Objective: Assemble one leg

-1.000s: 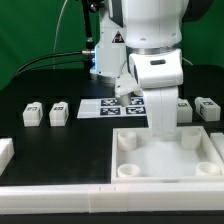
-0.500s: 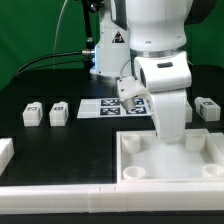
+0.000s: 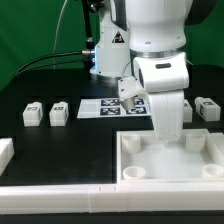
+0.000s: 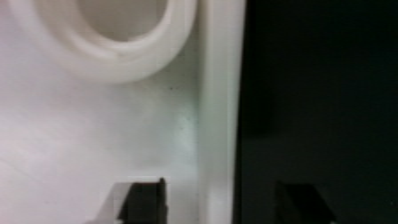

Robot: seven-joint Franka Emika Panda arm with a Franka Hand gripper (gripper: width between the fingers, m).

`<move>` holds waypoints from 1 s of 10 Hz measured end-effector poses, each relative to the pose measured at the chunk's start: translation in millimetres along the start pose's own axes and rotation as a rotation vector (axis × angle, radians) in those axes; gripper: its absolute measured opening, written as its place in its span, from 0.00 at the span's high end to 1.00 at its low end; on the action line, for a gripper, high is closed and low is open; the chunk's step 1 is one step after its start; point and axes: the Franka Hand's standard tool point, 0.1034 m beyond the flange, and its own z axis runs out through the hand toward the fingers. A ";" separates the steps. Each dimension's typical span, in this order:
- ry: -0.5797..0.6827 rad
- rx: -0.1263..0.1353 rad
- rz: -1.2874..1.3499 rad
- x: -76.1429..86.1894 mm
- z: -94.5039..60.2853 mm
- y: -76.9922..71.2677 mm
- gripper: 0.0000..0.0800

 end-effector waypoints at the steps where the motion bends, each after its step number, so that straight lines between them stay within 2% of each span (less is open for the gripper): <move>1: 0.000 0.000 0.000 0.1 0.0 0.0 0.41; 2: 0.000 0.000 0.002 0.5 0.0 0.0 0.25; 5: 0.002 0.000 0.023 3.9 -0.3 -0.1 0.19; 10: 0.000 -0.003 0.050 3.6 -4.3 -2.7 0.19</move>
Offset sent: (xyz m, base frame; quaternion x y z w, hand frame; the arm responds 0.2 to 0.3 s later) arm -0.0024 0.0069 0.0039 -0.0059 -0.0019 0.0125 0.9999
